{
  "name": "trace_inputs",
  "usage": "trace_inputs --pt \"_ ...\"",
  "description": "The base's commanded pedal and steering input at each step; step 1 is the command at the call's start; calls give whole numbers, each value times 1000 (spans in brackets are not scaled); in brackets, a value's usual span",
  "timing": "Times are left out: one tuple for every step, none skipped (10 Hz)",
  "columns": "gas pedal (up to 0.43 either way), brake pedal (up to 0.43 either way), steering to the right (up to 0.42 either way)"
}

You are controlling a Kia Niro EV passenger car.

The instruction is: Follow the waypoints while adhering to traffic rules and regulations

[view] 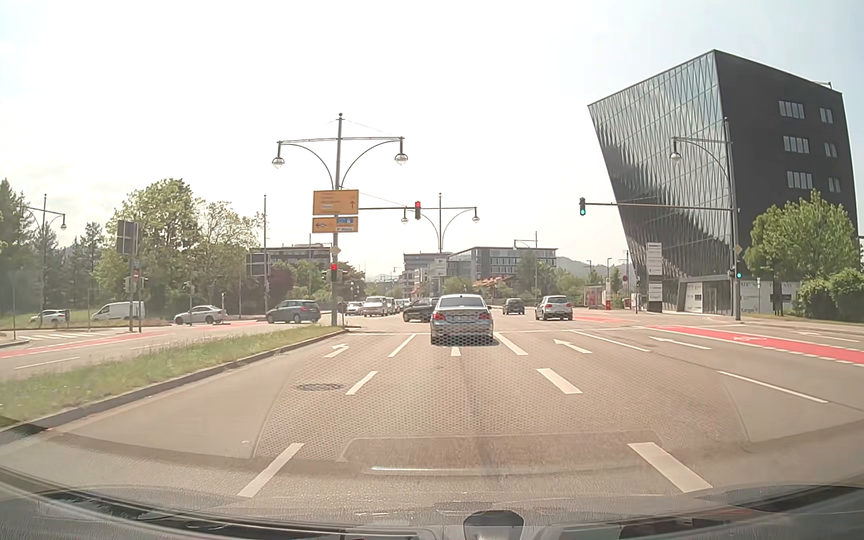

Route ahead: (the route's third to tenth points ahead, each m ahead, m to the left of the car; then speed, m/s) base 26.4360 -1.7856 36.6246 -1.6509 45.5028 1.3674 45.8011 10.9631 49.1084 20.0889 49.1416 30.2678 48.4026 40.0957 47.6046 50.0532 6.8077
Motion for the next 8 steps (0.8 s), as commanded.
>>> trace_inputs --pt "0 195 5" --pt "0 195 5" --pt "0 189 5" --pt "0 189 5" --pt "0 189 5" --pt "0 189 5" --pt "0 189 5" --pt "0 189 6"
